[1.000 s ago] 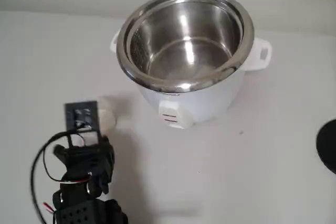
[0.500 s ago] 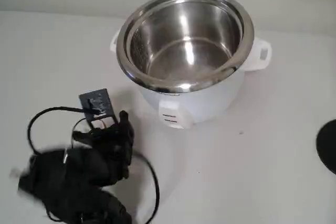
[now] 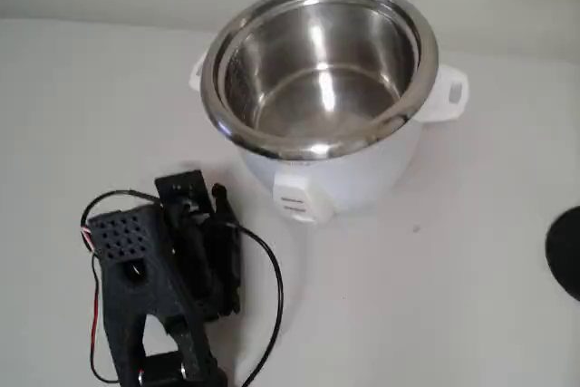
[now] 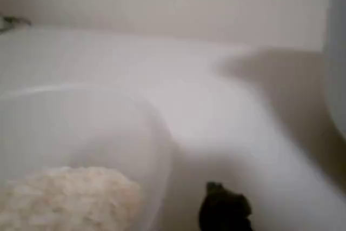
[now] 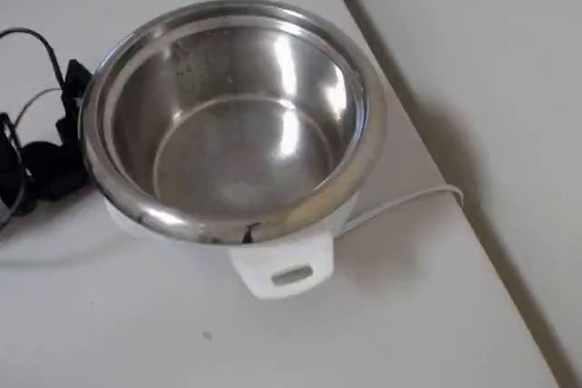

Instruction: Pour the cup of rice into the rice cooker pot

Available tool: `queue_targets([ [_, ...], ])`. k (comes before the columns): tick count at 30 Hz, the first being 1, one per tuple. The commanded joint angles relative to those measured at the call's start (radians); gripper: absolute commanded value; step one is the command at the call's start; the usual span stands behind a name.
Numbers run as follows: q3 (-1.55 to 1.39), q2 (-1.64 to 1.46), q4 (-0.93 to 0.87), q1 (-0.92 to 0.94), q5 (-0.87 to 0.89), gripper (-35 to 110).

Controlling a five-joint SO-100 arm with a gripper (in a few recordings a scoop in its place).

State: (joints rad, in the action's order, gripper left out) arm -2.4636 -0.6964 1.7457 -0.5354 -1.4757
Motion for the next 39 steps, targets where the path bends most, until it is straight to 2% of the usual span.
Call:
queue_targets([
  [1,0.069,0.029,0.044,-0.003,0.015,46],
  [6,0.098,0.018,0.009,-0.025,0.018,21],
  [9,0.103,0.02,-0.005,-0.035,0.008,15],
  [14,0.083,-0.037,-0.006,-0.049,-0.008,13],
  [20,-0.003,-0.298,-0.135,-0.081,-0.028,13],
  [28,-0.072,-0.738,-0.437,-0.126,-0.075,13],
  [32,-0.072,-0.957,-0.644,-0.143,-0.086,14],
  [39,-0.061,-1.186,-0.854,-0.133,-0.104,14],
])
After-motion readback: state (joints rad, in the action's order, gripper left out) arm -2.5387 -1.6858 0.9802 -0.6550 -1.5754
